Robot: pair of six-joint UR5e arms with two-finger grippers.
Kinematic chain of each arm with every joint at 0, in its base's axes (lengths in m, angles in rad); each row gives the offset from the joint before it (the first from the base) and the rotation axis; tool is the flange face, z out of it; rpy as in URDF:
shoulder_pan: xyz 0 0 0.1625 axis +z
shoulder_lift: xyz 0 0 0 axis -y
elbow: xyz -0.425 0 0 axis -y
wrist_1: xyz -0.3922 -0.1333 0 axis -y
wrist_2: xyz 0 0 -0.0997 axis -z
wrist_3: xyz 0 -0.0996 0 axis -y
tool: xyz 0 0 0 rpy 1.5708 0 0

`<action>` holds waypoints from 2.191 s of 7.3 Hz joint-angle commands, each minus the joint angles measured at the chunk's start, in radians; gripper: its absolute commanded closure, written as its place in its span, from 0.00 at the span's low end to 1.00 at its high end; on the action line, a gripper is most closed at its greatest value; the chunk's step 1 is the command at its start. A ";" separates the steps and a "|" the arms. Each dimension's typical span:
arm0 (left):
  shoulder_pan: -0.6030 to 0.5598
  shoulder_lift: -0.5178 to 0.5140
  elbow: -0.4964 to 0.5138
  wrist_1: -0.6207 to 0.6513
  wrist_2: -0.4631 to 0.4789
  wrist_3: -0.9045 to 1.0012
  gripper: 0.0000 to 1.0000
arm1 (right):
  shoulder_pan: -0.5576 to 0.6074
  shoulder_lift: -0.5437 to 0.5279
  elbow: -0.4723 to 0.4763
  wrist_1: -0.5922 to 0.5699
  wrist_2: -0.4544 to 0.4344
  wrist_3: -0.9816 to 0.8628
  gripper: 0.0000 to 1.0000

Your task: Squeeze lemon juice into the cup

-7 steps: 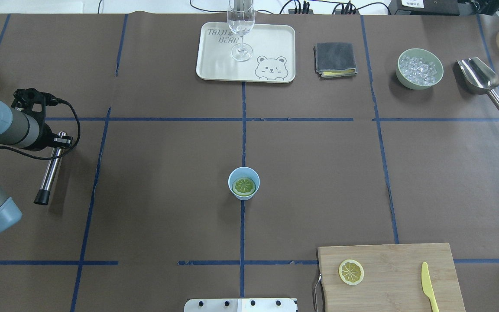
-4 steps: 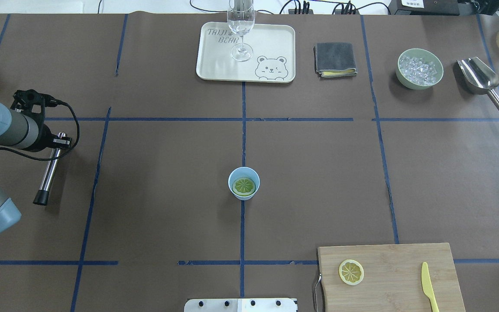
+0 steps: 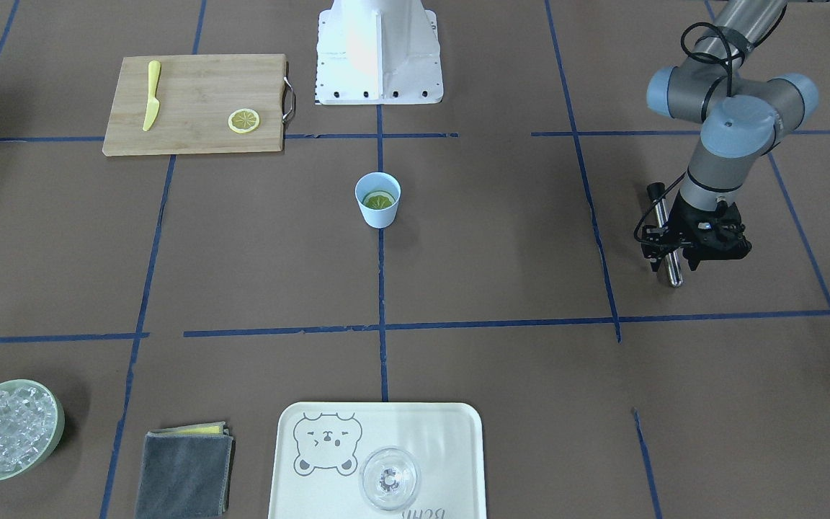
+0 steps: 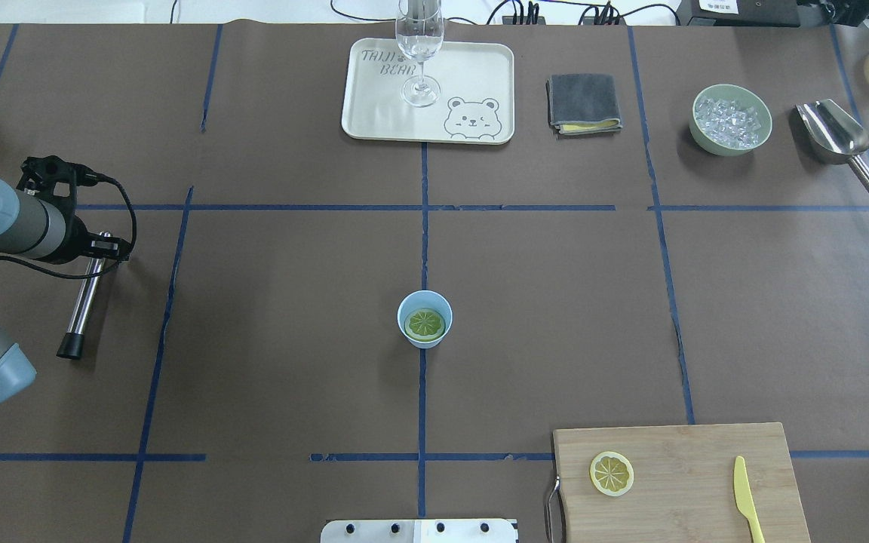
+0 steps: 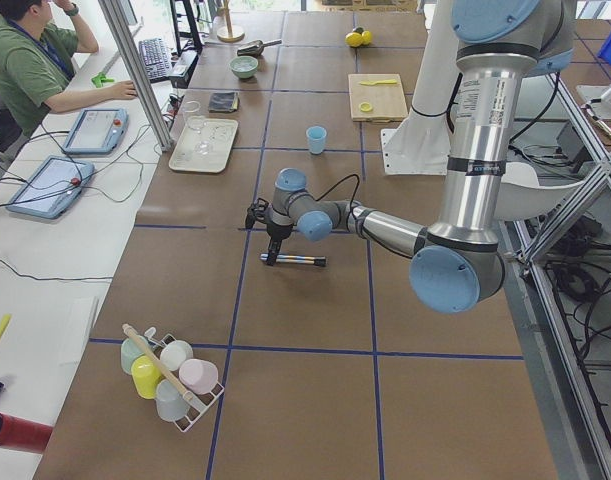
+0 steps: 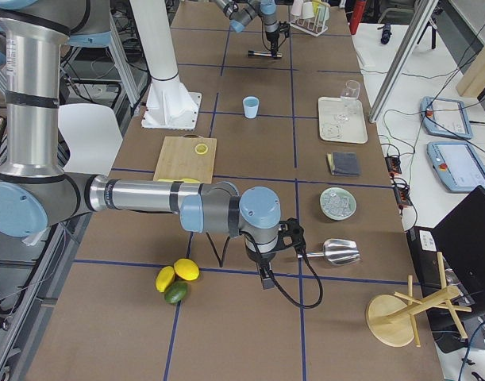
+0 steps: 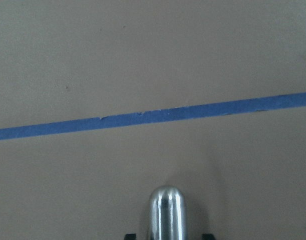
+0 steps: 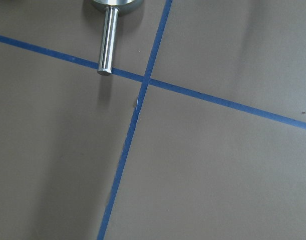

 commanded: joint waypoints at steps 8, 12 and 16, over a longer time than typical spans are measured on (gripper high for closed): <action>-0.849 0.091 -0.087 0.597 -0.393 1.003 0.00 | -0.002 0.014 0.003 0.005 -0.007 -0.006 0.00; -0.846 0.301 -0.052 0.211 -0.590 1.033 0.00 | -0.009 0.022 0.009 0.002 -0.035 -0.012 0.00; -0.817 0.267 -0.033 0.356 -0.570 1.040 0.00 | -0.009 0.020 0.004 0.003 -0.030 -0.005 0.00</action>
